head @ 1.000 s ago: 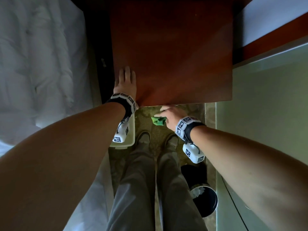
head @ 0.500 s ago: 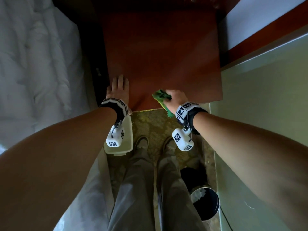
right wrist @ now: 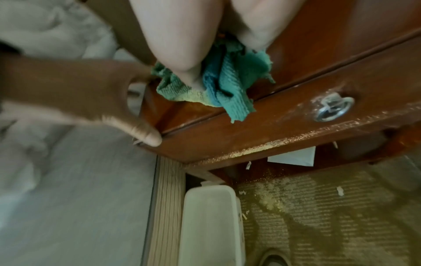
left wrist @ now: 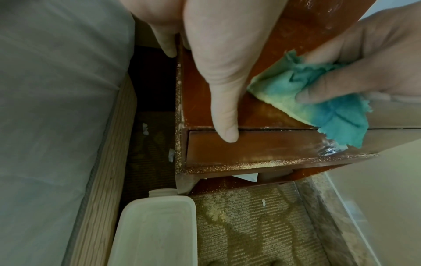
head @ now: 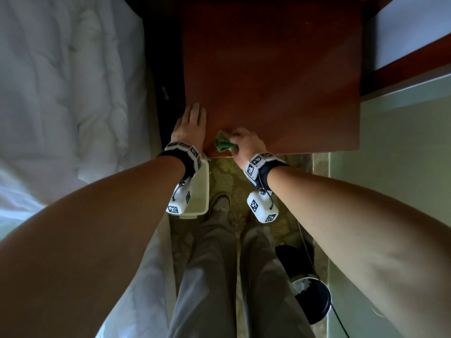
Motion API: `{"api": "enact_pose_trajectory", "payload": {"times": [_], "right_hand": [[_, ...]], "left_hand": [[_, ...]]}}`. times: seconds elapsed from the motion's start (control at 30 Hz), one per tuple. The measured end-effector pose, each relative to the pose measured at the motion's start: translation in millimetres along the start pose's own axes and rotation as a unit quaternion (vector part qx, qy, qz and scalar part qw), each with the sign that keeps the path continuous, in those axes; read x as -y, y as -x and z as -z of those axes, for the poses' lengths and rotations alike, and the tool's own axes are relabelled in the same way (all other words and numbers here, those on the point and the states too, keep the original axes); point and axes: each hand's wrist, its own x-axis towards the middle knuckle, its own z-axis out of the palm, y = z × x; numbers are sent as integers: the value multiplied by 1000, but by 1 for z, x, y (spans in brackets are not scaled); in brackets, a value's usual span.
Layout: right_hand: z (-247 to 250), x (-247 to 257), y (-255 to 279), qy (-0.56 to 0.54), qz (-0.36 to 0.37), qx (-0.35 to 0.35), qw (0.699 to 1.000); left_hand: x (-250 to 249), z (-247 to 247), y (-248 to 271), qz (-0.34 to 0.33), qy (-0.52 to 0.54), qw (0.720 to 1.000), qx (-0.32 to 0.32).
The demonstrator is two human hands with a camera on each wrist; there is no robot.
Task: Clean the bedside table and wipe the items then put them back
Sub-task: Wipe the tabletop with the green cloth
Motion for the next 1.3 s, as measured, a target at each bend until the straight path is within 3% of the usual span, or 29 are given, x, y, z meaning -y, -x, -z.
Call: {"api": "enact_pose_trajectory", "payload": {"times": [0.07, 0.13, 0.23, 0.33, 0.43, 0.67, 0.93, 1.03, 1.23, 1.3], "right_hand": [[-2, 8, -1, 47, 52, 56, 996], [1, 13, -1, 28, 72, 105, 991], [12, 17, -2, 16, 65, 171, 983], [25, 18, 0, 43, 51, 194, 979], [41, 17, 9, 52, 39, 197, 978], [104, 20, 49, 21, 45, 152, 987], [223, 47, 126, -23, 95, 74, 992], [259, 62, 153, -31, 117, 41, 992], [319, 98, 208, -101, 167, 10, 981], [338, 114, 225, -118, 194, 6, 974]], "left_hand": [[0, -1, 0, 0, -1, 1000, -3], [-1, -2, 0, 4, 15, 1000, -25], [-1, -4, -1, -4, 46, 998, -53], [-2, 2, 4, -8, 32, 999, -17], [-5, 16, 16, -17, 56, 998, 21], [-30, 101, 68, 47, 184, 976, 103], [-63, 202, 165, 79, 307, 948, 1], [-67, 232, 202, 92, 354, 929, -60], [-62, 290, 285, 89, 545, 825, -124], [-60, 310, 313, 88, 558, 809, -163]]}}
